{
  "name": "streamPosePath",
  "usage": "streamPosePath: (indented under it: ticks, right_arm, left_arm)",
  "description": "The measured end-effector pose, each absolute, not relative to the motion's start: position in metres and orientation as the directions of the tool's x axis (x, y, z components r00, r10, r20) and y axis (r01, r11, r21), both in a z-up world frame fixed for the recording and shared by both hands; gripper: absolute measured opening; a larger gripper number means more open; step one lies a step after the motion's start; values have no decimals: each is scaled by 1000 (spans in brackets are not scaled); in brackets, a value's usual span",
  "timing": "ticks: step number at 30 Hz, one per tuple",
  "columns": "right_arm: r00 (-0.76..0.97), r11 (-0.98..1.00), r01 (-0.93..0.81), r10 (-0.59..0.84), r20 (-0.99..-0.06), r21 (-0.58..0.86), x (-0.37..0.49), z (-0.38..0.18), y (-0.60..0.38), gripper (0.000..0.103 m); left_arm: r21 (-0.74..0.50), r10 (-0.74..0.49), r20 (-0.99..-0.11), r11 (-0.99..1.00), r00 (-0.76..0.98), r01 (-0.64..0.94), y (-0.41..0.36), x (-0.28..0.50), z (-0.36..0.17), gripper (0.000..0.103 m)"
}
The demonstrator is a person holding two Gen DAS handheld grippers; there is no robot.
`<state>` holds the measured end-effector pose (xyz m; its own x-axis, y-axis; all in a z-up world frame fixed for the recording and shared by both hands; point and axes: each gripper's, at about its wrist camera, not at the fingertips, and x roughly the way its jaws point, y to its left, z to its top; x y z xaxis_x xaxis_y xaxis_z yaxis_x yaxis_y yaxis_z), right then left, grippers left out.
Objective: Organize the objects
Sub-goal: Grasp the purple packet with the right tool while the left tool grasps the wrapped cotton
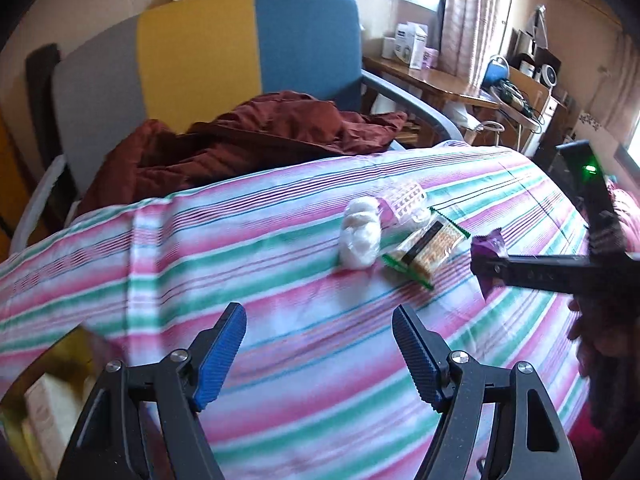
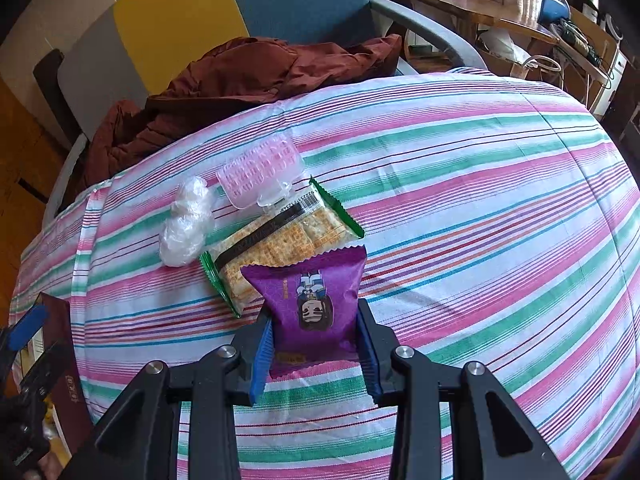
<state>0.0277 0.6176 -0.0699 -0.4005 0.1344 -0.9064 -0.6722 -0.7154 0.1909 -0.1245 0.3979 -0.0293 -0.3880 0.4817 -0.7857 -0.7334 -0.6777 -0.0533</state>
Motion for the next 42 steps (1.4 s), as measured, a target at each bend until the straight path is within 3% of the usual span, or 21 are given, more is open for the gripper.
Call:
streamPosePath:
  ticks: [8, 15, 20, 22, 24, 28, 42]
  right_arm:
    - [-426, -703, -681, 150, -892, 206, 27, -64, 623, 37]
    - [-429, -700, -682, 146, -892, 213, 26, -64, 626, 37]
    - [-426, -703, -680, 146, -893, 209, 24, -64, 626, 37]
    - [-422, -702, -682, 145, -895, 207, 24, -65, 627, 37]
    - [-408, -701, -685, 148, -901, 196, 23, -69, 628, 37]
    - [-376, -696, -697, 150, -914, 172, 22, -76, 632, 37]
    - [-283, -741, -666, 144, -948, 87, 12, -98, 625, 37]
  left_arm:
    - [-17, 477, -796, -634, -373, -773, 460, -152, -52, 73]
    - [-52, 481, -815, -615, -323, -787, 494, -174, -75, 73]
    - [-103, 481, -831, -626, -279, -773, 508, -190, -92, 66]
    - [-115, 472, -841, -634, -265, -764, 512, -196, -99, 48]
    - [-99, 459, -840, -654, -289, -750, 512, -200, -102, 36]
    - [-112, 464, -838, -661, -287, -742, 501, -196, -103, 35]
    - [19, 363, -800, -781, -477, -625, 420, -124, -108, 36]
